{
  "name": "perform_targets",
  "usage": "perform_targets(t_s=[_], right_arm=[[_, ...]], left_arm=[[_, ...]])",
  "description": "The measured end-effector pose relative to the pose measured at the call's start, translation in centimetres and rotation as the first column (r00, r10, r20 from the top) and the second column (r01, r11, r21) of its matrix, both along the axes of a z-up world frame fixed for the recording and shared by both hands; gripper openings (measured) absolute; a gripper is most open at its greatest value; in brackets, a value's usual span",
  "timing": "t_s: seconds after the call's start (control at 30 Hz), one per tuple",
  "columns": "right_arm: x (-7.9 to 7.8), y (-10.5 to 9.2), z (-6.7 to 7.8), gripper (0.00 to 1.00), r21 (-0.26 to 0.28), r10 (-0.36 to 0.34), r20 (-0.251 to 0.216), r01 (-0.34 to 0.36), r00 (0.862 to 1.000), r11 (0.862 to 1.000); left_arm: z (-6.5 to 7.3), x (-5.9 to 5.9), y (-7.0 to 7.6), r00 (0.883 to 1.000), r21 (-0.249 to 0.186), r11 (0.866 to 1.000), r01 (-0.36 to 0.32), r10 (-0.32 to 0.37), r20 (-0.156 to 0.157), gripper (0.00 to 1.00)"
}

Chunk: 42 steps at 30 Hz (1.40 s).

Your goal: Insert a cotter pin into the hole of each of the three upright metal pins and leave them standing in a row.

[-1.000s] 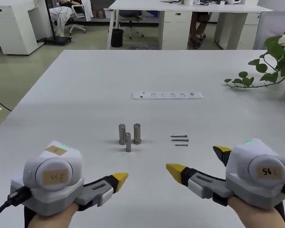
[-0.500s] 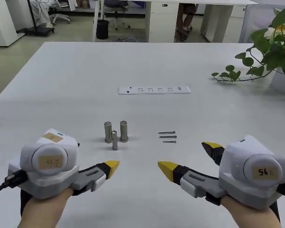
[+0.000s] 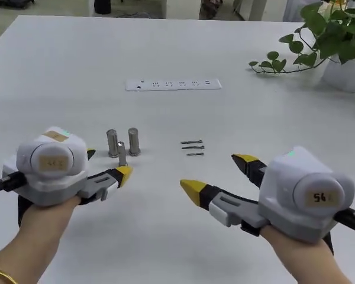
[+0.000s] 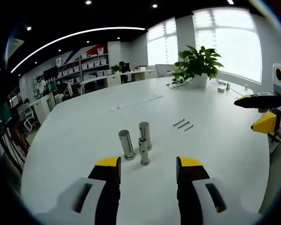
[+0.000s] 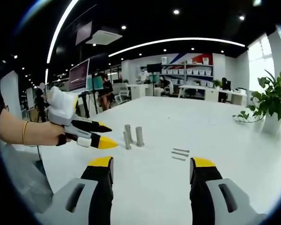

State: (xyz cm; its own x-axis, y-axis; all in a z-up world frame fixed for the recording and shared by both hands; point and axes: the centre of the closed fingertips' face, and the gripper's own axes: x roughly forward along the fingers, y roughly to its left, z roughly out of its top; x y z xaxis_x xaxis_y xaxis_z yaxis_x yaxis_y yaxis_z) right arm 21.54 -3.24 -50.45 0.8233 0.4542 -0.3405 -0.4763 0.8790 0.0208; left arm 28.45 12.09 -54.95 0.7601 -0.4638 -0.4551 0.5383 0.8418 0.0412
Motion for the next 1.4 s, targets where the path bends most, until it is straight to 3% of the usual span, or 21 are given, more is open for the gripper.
perform_targets(t_s=[0.3,0.57,1.13,1.4], right_arm=[[0.7,0.2,-0.3,0.59,0.008,0.002,-0.003,-0.002,1.0,1.0],[1.1,0.5,-1.0,0.56,0.008,-0.002,-0.013,0.002,1.0,1.0],[1.0,0.7,-2.2,0.49,-0.009,-0.023,-0.045,0.022,0.999,1.0],[0.7,0.6,-2.4,0.48,-0.001,-0.038,-0.057,0.038,0.998,0.999]], left_arm=[[-1.3,1.9,-1.0,0.999,-0.019,0.999,0.037,-0.037,-0.004,0.34],[-2.5,2.7,-1.6,0.997,-0.02,0.997,0.074,-0.075,-0.013,0.24],[-3.2,3.5,-1.7,0.995,-0.034,0.994,0.1,-0.1,-0.013,0.08],[-3.2,3.7,-1.6,0.993,-0.039,0.992,0.117,-0.117,-0.008,0.06]])
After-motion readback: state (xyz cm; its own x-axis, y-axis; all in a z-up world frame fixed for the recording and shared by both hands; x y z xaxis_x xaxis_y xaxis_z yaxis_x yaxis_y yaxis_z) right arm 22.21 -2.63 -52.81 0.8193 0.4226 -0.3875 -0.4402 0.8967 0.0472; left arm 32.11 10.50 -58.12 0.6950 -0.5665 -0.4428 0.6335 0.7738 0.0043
